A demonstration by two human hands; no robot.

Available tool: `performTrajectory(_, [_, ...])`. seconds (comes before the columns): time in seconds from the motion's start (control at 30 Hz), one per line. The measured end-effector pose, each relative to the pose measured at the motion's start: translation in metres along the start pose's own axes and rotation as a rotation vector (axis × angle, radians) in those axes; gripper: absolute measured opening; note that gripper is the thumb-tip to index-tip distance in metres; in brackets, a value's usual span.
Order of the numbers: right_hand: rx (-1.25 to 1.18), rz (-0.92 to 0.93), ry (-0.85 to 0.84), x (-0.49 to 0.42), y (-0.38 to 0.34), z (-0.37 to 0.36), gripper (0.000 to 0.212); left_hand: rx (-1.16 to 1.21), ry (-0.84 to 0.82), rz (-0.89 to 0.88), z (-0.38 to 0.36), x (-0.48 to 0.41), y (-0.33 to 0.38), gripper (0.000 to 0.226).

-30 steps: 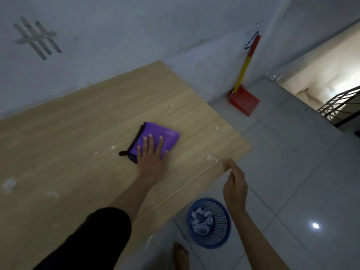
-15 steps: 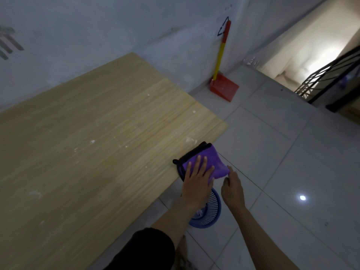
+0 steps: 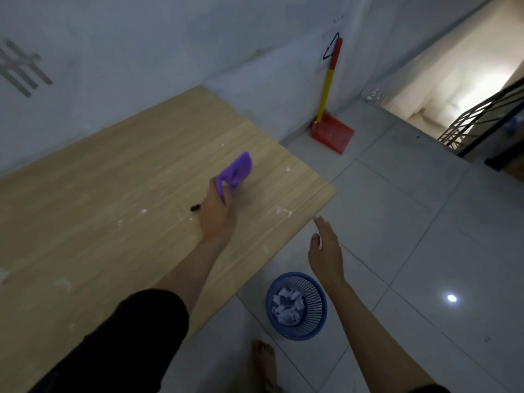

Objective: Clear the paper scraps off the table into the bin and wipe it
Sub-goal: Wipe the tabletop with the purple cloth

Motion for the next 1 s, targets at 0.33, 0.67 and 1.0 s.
performTrajectory(0.33, [0.101, 0.07, 0.09, -0.067, -0.001, 0.015, 0.044, -0.502, -0.432, 0.147, -0.073, -0.058, -0.093, 0.047])
performTrajectory(0.67, [-0.096, -0.012, -0.023, -0.114, 0.004, 0.041, 0.041, -0.523, -0.776, -0.233, -0.18, -0.045, -0.033, 0.047])
performTrajectory(1.0, [-0.525, -0.391, 0.108, -0.095, 0.037, 0.051, 0.039, -0.408, -0.856, -0.661, -0.193, 0.097, 0.024, 0.045])
Point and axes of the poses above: each hand's wrist, its own x-axis away from the middle knuckle, its own z-axis out of the back of the hand, y = z × x, the point moved 8 cm from there along -x, towards the middle knuckle, and after that the axes turned 9 degrees about -z, right-handed, at the moved point
